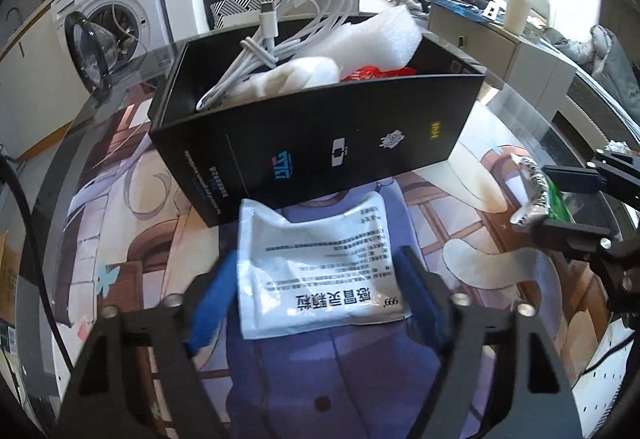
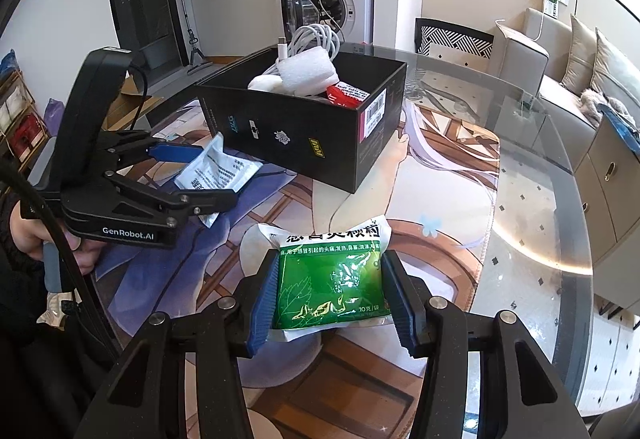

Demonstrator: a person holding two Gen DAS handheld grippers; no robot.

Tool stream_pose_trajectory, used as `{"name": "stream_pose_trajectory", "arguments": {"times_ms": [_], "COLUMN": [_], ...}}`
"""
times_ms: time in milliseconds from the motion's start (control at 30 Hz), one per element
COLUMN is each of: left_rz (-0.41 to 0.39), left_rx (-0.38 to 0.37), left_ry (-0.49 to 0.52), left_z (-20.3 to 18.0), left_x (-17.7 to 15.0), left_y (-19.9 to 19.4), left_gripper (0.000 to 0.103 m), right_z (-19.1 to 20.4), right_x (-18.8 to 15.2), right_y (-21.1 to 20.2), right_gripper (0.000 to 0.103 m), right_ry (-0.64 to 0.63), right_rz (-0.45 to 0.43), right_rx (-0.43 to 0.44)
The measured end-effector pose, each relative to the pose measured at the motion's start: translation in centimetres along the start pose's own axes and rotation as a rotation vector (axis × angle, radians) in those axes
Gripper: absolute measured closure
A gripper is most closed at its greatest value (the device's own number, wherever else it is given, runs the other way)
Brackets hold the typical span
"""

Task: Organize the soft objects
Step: 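Carry the white and green packets over the black box with both grippers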

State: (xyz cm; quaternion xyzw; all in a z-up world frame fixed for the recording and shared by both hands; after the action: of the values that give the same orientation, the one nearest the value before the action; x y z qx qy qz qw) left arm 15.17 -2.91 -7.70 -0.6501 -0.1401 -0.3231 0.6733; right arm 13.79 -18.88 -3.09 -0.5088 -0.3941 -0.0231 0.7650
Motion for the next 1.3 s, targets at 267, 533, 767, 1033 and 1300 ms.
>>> {"name": "stream_pose_trajectory", "arguments": {"times_ms": [267,533,767,1033,1300], "left_rz": [-0.042,-0.090,-0.085,-0.020,0.009], "left_rx": [-0.024,-0.048,-0.041,-0.003,0.029], "left_ry": [0.023,0.017,0.002,-0.094,-0.078], "left_z": [-0.1,0.3,1.2,3.4,2.6], "left_x": [-0.2,0.0,-0.6,-1.1,-0.5], "left_y": [-1.0,-2.8,-3.0,-1.4,0.4], "left_gripper": [0.045,0.077,0.065,0.019,0.013], "right_z": [0.5,1.4,1.7,1.6,1.5], "right_x": [0.1,0.6,0.6,0.5,0.4], "right_y": [-0.1,-0.8,-0.9,-0.6,-0.5], "right_gripper": [0.052,0.052,0.052,0.052,0.052], "right_ry": [-0.012,-0.022,-0.029,-0.030,-0.027], "right_rz": [-0.009,-0.040,-0.044,-0.038,-0.032], "right_rx": [0.013,0.030,0.031,0.033,0.031]}}
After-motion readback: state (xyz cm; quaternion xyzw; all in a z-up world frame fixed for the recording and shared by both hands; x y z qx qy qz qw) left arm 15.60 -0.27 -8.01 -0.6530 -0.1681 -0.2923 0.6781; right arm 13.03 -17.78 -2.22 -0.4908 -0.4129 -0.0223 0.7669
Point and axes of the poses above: each gripper's, at about its wrist camera, not at the fingertips, and y roughly the way its jaws point, z to its left, x to its top, the point moved 7 cm from there along y, roughly the way its jaws point, and after that the axes turned 14 degrees about y, right-handed, at the moved point
